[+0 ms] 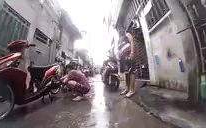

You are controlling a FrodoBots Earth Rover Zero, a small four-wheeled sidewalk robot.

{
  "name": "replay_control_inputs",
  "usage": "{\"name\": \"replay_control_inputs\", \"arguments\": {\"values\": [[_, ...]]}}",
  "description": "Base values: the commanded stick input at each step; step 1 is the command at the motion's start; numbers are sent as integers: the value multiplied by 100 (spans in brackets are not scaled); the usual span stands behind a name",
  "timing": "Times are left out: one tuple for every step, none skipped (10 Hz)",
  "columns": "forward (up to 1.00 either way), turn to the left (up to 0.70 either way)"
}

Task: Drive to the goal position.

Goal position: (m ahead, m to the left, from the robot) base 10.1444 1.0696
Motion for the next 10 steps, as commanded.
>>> {"name": "replay_control_inputs", "arguments": {"values": [[0,100],[0,16],[0,0],[0,0],[0,0],[0,0],[0,0],[0,0],[0,0],[0,0]]}}
